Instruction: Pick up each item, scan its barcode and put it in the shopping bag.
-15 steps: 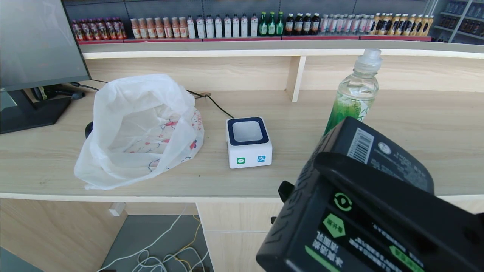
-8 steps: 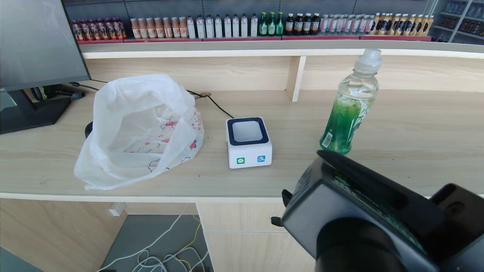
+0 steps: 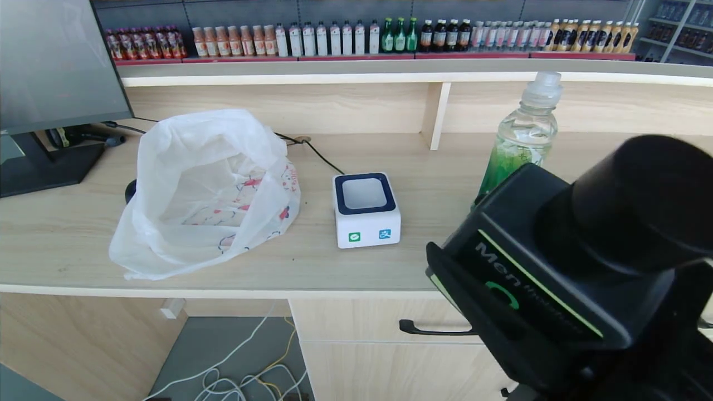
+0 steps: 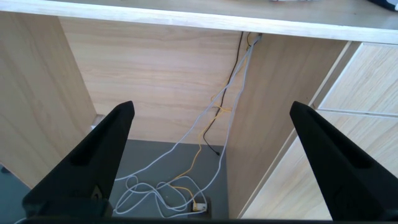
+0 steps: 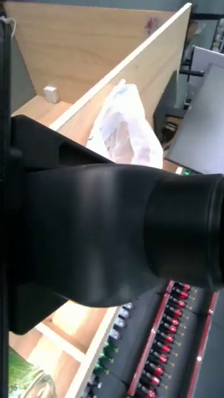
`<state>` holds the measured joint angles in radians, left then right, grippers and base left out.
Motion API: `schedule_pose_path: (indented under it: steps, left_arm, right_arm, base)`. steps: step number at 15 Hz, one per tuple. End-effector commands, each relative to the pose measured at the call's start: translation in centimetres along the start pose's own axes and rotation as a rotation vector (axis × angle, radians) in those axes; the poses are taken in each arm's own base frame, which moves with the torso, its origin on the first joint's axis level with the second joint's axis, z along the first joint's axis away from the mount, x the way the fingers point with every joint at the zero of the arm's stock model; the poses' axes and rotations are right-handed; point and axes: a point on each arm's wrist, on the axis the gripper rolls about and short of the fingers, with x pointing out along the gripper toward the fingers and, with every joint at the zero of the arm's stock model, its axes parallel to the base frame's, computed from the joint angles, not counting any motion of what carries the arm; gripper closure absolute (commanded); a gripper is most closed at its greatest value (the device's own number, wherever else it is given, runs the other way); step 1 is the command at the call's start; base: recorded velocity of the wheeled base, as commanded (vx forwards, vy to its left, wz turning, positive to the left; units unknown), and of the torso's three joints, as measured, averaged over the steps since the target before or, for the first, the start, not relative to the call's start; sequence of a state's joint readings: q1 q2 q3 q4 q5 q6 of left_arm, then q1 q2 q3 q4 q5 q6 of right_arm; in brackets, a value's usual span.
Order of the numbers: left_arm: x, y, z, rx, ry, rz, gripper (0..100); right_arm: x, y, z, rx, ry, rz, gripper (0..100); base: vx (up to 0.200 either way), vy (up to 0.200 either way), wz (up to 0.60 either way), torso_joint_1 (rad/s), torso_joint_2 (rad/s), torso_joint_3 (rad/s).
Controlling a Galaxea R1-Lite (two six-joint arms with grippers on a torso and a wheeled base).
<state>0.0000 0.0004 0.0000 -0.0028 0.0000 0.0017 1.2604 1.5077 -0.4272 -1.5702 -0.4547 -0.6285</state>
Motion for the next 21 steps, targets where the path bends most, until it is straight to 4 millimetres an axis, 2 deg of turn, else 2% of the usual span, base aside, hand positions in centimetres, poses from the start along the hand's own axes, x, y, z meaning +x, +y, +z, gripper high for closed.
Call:
schedule_pose_path:
  steps: [1,3,5,8,10,11,13,21]
  left_arm:
    - [0.0,0.0,0.0,0.000,-0.001,0.000,0]
    - [0.0,0.0,0.0,0.000,-0.001,0.000,0]
    - [0.0,0.0,0.0,0.000,-0.001,0.000,0]
    - [0.0,0.0,0.0,0.000,-0.001,0.000,0]
    - [0.0,0.0,0.0,0.000,-0.001,0.000,0]
    - [0.0,0.0,0.0,0.000,-0.001,0.000,0]
    - [0.0,0.0,0.0,0.000,-0.001,0.000,0]
    - [0.0,0.0,0.0,-0.002,-0.001,0.000,0]
  right_arm:
    - [1.0,-0.7,-0.2,0.135,0.024,-0.092,100]
    - [1.0,-2.4,-2.0,0.259,0.063,-0.162,100]
    - [1.6,-4.6,-3.3,0.297,0.108,-0.252,100]
    - [2.2,-8.8,-5.9,0.375,0.151,-0.450,100]
    - [1.8,-10.4,-7.2,0.420,0.158,-0.474,100]
    - [0.9,-11.4,-8.2,0.403,0.175,-0.441,100]
    - [0.3,-11.7,-8.4,0.359,0.162,-0.401,100]
    - [0.8,-11.7,-8.8,0.316,0.178,-0.390,100]
  base:
    - [0.000,0.000,0.00,0.000,0.00,0.000]
    - [0.000,0.000,0.00,0.000,0.00,0.000]
    - [0.000,0.000,0.00,0.000,0.00,0.000]
    - [0.000,0.000,0.00,0.000,0.00,0.000]
    - [0.000,0.000,0.00,0.000,0.00,0.000]
    - [0.000,0.000,0.00,0.000,0.00,0.000]
    - [0.000,0.000,0.00,0.000,0.00,0.000]
    - [0.000,0.000,0.00,0.000,0.00,0.000]
